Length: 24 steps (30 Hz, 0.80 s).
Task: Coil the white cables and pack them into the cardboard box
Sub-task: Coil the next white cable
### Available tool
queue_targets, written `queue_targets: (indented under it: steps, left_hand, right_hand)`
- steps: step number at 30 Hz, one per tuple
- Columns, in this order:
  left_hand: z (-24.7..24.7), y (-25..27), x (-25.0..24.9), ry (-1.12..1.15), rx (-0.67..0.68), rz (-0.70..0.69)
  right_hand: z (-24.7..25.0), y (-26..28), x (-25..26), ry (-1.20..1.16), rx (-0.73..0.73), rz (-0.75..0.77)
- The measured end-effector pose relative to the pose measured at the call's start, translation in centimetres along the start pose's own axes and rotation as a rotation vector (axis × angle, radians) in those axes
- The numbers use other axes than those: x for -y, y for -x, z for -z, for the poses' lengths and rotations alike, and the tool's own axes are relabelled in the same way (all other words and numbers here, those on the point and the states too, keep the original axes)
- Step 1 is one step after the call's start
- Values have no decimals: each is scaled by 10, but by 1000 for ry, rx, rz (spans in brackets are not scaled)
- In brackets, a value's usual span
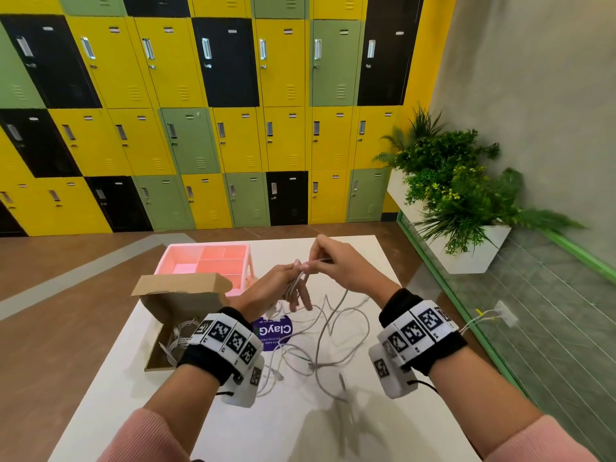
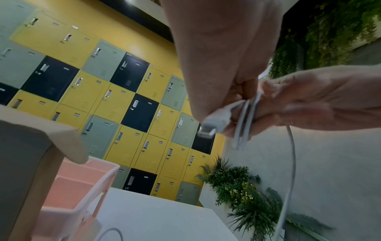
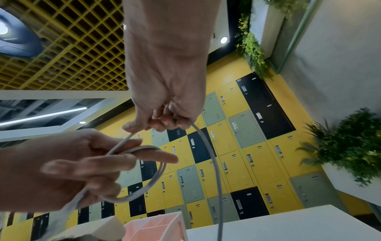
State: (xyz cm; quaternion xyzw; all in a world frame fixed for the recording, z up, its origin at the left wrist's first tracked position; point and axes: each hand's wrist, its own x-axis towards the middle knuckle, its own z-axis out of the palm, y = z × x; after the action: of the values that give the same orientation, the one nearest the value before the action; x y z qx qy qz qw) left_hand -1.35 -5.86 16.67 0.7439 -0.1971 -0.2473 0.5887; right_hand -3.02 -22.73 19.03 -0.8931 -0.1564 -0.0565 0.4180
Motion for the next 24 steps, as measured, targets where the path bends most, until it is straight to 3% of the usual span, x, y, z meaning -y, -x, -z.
queue_targets:
  steps: [7, 18, 24]
  left_hand:
    - [6, 0, 1, 237, 73, 4]
    - [13, -7, 5, 255, 56, 58]
    - [18, -7, 6, 540, 175, 60]
  right_hand:
    - [-7, -3, -17, -114, -19, -57]
    - [-19, -4, -25, 36, 110, -56]
    - [-20, -6, -20, -20, 37, -33]
